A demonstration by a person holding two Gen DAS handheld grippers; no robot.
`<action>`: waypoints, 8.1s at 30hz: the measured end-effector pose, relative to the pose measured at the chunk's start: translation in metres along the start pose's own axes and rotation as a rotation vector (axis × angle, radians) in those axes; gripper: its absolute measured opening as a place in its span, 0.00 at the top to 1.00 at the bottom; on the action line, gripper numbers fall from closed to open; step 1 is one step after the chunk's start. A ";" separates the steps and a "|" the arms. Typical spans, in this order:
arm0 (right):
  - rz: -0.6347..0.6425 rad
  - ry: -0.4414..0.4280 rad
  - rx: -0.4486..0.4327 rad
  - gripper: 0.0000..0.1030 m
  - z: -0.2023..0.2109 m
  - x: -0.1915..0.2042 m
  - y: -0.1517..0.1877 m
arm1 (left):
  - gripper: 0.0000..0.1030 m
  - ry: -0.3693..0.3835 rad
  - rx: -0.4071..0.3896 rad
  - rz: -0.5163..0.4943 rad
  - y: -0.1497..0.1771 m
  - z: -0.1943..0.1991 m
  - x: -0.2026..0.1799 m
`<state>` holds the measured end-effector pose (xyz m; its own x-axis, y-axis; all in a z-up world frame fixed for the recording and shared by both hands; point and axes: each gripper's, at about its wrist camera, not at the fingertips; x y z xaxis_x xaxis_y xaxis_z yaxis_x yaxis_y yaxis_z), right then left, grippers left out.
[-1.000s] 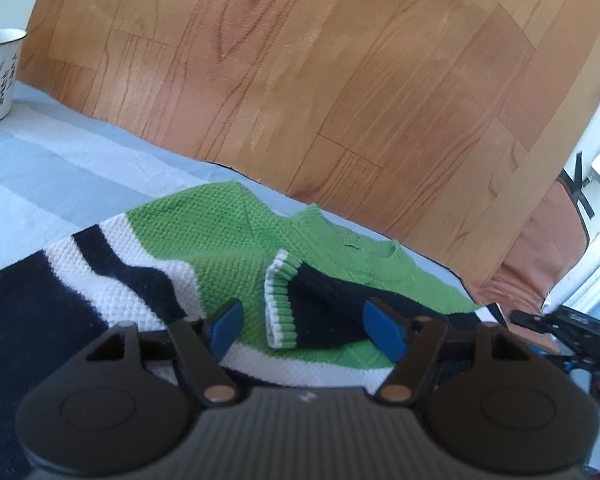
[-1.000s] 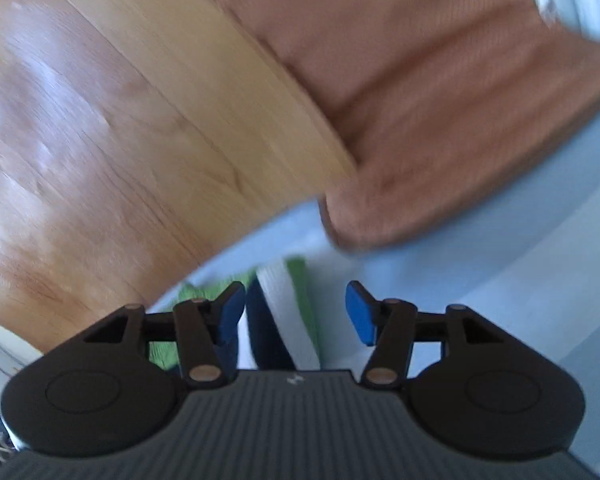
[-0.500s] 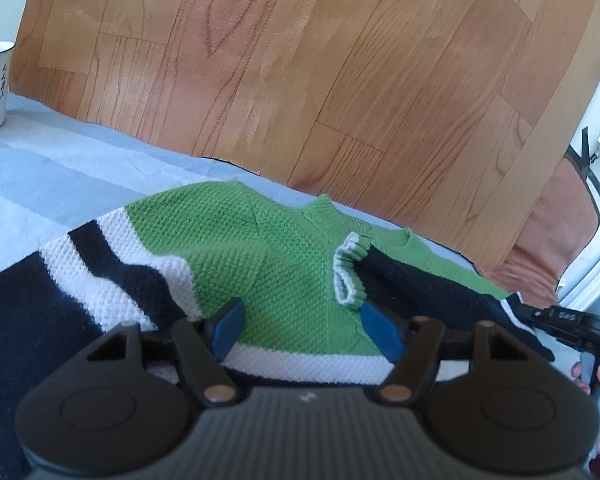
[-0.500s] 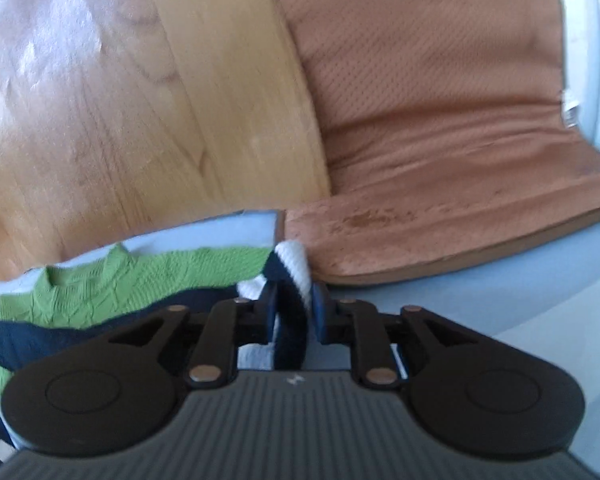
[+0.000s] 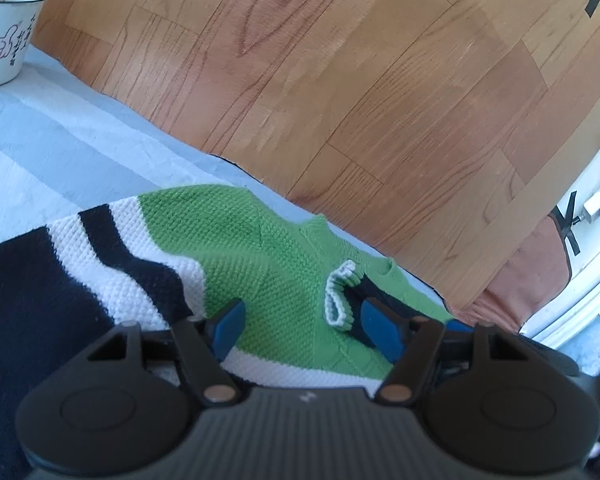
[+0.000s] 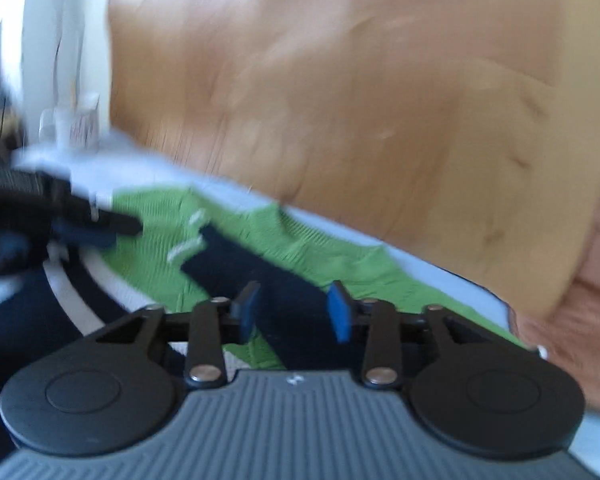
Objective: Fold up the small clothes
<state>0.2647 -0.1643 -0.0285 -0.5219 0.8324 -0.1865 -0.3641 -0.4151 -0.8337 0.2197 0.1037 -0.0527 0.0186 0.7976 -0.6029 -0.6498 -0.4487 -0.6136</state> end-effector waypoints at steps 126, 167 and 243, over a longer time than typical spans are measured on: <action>-0.518 -0.016 -0.368 0.88 0.033 -0.031 -0.107 | 0.30 0.015 -0.373 -0.154 0.030 0.274 0.028; -0.902 -0.034 -0.334 0.89 0.051 -0.154 0.077 | 0.89 -0.042 -0.083 -0.128 -0.014 -0.001 -0.014; -0.701 -0.082 -0.114 0.58 0.026 -0.126 0.099 | 0.91 -0.534 -0.047 -0.474 0.029 -0.036 -0.073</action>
<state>0.2747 -0.3201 -0.0744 -0.2520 0.8571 0.4493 -0.5545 0.2527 -0.7929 0.2267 0.0182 -0.0452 -0.0917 0.9940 0.0591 -0.6302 -0.0120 -0.7764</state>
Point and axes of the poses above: each gripper's, at about its wrist camera, not at the fingertips, and z roughly against the way its jaws point, x to its left, y to its underside, and after that the axes turned 1 degree about y, right-handed
